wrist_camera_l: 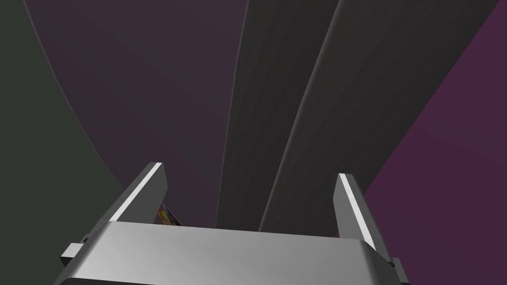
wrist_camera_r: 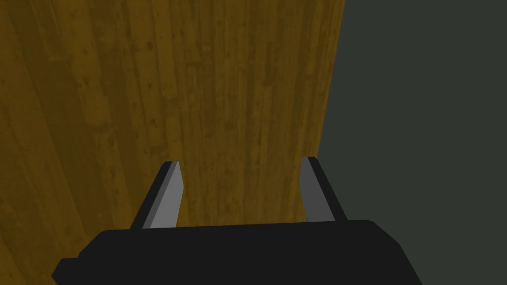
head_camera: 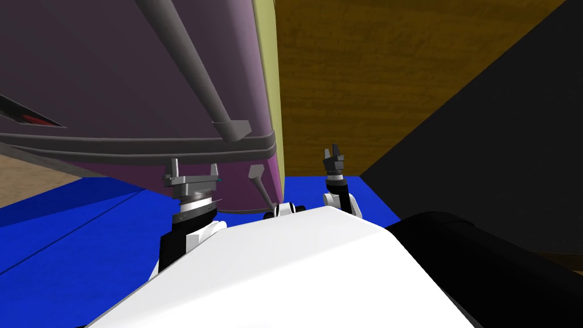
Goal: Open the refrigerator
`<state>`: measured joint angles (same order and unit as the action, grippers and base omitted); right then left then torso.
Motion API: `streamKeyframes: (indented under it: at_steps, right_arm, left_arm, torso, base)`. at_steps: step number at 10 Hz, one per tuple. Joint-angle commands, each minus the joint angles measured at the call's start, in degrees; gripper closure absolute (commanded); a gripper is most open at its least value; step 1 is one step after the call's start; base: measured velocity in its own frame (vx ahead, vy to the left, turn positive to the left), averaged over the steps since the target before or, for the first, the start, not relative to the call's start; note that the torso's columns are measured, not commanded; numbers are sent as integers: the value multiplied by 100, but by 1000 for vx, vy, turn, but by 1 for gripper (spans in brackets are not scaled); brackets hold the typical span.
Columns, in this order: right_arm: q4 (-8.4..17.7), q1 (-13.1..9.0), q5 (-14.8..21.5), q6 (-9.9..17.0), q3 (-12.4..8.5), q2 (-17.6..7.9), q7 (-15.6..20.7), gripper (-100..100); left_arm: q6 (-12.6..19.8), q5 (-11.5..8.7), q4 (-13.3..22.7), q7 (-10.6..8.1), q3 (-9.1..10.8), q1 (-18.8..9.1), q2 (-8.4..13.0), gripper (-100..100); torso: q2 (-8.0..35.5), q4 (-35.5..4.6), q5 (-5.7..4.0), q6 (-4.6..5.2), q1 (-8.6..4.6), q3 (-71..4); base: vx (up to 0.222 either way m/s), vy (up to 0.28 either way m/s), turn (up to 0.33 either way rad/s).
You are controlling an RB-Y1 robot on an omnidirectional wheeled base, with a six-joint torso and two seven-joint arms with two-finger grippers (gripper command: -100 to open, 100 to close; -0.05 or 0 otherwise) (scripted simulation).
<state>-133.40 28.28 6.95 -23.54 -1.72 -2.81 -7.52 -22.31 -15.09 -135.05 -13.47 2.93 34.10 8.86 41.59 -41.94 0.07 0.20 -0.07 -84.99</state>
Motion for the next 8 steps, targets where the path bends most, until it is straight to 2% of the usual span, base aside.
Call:
streamKeyframes:
  at_steps: [1, 4, 5, 6, 7, 8]
  right_arm:
    - [0, 0, 0, 0, 0, 0, 0, 0]
    - [0, 0, 0, 0, 0, 0, 0, 0]
    - [0, 0, 0, 0, 0, 0, 0, 0]
    - [0, 0, 0, 0, 0, 0, 0, 0]
    - [0, 0, 0, 0, 0, 0, 0, 0]
    - [0, 0, 0, 0, -1, -1, 0, 0]
  left_arm:
    - [274, -191, -50, -112, 111, 130, 9, -100]
    - [716, -590, -153, -333, 387, 314, 15, -100]
    - [748, -590, -153, -333, 387, 314, 15, -100]
    - [913, -730, -180, -411, 484, 381, 16, -100]
    - [913, -730, -180, -411, 484, 381, 16, -100]
    - [1081, -874, -202, -491, 583, 449, 18, -100]
  torso:
    - [17, -11, -5, -10, 0, 8]
    - [47, -23, -5, -11, 1, 29]
    - [49, -26, -8, -16, -8, 30]
    - [48, -24, -7, 1, 2, 29]
    - [44, -22, -4, -3, 5, 27]
    - [45, -22, -3, 0, 7, 27]
  base:
    - [32, -76, 57]
    - [31, -103, 87]
    - [38, -97, 77]
    - [32, -71, 57]
    - [18, -51, 38]
    - [19, -55, 64]
